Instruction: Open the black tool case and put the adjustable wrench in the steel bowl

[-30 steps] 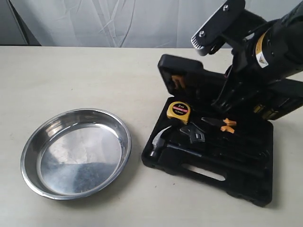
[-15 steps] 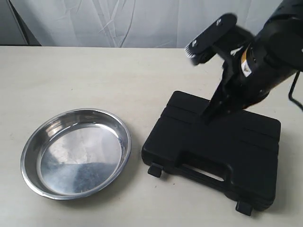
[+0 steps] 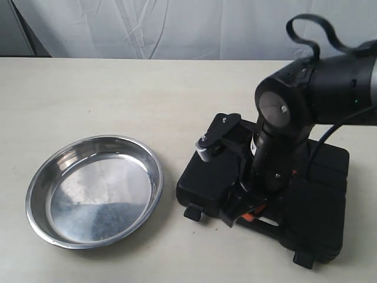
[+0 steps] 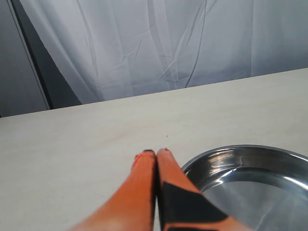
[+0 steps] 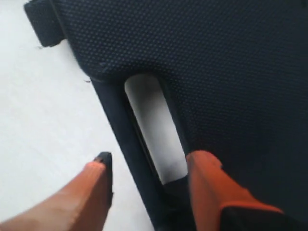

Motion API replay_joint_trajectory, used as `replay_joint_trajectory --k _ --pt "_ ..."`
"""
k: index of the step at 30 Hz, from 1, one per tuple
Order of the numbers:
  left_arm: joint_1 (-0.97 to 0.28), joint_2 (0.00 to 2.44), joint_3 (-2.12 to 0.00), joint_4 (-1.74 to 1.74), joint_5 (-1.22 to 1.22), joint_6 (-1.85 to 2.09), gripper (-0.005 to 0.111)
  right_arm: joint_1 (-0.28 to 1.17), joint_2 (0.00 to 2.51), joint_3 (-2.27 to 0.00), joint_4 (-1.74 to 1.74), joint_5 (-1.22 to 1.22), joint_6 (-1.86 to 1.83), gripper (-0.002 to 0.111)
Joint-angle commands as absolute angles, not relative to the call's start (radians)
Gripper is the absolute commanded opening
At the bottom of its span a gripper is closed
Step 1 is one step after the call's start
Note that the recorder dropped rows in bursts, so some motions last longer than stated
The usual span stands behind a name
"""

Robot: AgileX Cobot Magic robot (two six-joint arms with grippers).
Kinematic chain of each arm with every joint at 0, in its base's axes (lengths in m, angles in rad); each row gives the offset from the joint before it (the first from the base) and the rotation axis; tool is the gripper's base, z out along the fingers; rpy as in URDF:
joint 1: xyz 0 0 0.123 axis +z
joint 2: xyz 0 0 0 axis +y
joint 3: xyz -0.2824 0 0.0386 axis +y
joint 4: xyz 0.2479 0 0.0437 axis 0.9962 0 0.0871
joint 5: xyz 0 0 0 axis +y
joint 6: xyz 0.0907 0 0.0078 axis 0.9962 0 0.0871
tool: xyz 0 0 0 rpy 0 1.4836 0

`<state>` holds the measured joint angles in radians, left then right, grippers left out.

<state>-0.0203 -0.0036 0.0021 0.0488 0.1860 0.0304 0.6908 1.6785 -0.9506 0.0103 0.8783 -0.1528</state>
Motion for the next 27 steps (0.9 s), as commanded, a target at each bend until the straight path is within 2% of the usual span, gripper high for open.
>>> replay_joint_trajectory --k 1,9,18,20,24,27 --pt "-0.021 0.000 0.000 0.047 0.182 0.030 0.000 0.688 1.712 -0.913 0.015 0.813 -0.165 0.047" --pt "-0.021 0.000 0.000 0.047 0.182 0.030 0.000 0.688 1.726 -0.913 0.013 0.770 -0.165 0.041" --pt "-0.021 0.000 0.000 0.047 0.182 0.030 0.000 0.688 1.783 -0.913 0.011 0.746 -0.163 0.040" --pt "-0.021 0.000 0.000 0.047 0.182 0.030 0.000 0.688 1.783 -0.913 0.011 0.741 -0.161 0.034" --pt "-0.021 0.000 0.000 0.047 0.182 0.030 0.000 0.688 1.783 -0.913 0.008 0.751 -0.161 -0.001" --pt "-0.021 0.000 0.000 0.047 0.180 0.030 0.000 0.688 1.779 -0.913 0.008 0.771 -0.161 0.000"
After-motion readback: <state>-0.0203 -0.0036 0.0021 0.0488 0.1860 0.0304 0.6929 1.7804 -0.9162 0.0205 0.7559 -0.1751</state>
